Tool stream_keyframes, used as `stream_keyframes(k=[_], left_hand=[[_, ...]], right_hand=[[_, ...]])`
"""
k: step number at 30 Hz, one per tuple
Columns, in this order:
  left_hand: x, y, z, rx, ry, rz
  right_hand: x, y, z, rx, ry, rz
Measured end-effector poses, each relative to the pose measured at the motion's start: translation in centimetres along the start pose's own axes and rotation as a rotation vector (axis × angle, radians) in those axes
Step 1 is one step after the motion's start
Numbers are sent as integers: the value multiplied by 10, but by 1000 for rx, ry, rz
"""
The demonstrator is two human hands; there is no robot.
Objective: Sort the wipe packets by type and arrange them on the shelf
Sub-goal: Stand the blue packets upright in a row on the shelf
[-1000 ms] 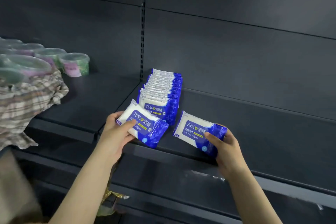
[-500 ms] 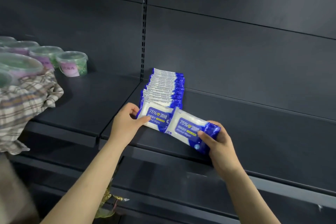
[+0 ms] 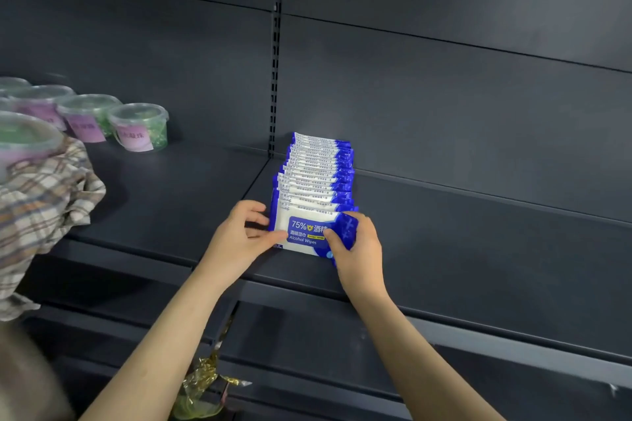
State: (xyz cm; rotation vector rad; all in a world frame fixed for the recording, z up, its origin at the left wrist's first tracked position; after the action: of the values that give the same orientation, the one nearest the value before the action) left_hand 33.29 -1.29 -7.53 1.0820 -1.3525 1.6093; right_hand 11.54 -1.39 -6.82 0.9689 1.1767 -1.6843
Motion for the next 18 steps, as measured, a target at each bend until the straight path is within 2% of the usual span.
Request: stream_keyframes(k=[6, 10, 18], left_hand=[[7, 7, -4, 81, 139, 184], [5, 7, -3, 62, 134, 160], [3, 8, 1, 130, 128, 108]], right_hand=[[9, -3, 0, 69, -21, -138], [14, -6, -1, 27, 8, -67], [11, -4, 8, 75, -22, -73]])
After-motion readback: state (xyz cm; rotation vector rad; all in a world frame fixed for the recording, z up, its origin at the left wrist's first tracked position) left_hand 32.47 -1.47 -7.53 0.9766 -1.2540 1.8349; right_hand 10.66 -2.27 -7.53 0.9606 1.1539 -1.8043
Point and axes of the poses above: each hand's wrist, its own z-axis towards the middle knuckle, its own y-axis out of the palm, x = y × z, the point moved 7 cm from there along z, towards the middle knuckle, and after that the axes turned 1 degree about -y, right-handed, at the moved point
